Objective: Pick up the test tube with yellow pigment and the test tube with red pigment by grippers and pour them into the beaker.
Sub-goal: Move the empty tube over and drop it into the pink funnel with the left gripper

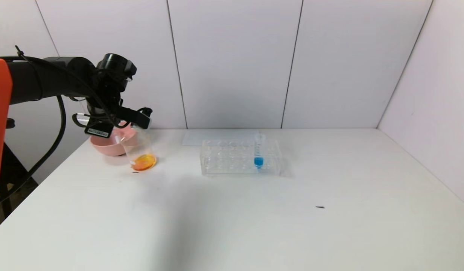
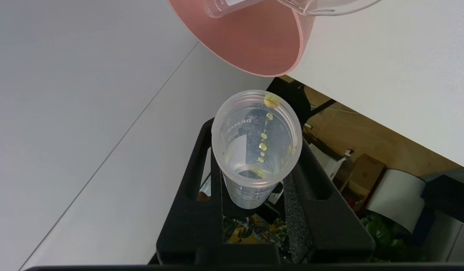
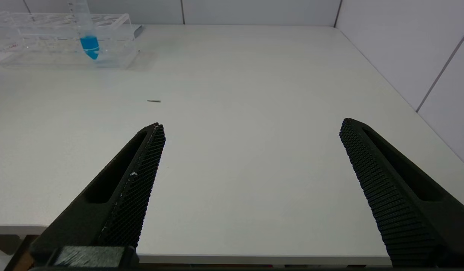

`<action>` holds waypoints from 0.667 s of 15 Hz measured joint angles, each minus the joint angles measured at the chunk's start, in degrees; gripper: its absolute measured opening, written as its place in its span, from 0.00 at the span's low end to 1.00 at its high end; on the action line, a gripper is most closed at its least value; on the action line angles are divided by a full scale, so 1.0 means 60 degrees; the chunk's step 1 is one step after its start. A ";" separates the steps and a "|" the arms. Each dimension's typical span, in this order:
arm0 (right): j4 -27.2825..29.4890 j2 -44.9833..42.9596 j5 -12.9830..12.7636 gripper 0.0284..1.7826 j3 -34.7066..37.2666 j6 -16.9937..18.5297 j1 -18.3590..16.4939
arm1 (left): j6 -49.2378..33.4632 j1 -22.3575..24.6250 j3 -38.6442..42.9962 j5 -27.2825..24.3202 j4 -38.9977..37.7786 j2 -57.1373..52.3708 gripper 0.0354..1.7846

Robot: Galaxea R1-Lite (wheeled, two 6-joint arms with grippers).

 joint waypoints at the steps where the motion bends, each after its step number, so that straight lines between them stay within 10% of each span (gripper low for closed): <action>1: 0.0000 0.0000 0.0000 0.95 0.0000 -0.0002 0.0000 | -0.0039 0.0071 0.0055 -0.0063 -0.0022 -0.0053 0.25; 10: 0.0000 0.0000 0.0000 0.95 0.0000 -0.0002 0.0000 | -0.2101 0.0721 0.0083 -0.2200 -0.0156 -0.0979 0.25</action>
